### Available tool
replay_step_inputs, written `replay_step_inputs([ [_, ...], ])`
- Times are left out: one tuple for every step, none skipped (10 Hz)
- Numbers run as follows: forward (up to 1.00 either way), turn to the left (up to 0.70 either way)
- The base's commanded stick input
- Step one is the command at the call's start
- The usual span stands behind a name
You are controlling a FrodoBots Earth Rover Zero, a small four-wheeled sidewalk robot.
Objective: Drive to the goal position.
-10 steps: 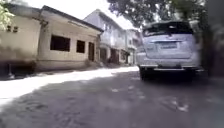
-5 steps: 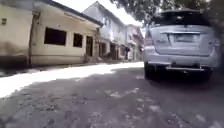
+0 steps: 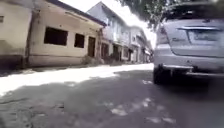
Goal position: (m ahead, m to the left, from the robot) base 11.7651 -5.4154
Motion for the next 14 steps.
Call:
replay_step_inputs([
  [0.14, 0.01],
  [0.14, 0.0],
  [0.14, 0.0],
  [0.14, 0.0],
  [0.14, -0.03],
  [0.15, -0.06],
  [0.14, -0.14],
  [0.31, -0.39],
  [0.46, -0.3],
  [0.61, -0.18],
  [0.85, -0.17],
  [0.87, -0.19],
  [0.89, -0.17],
  [0.89, -0.13],
])
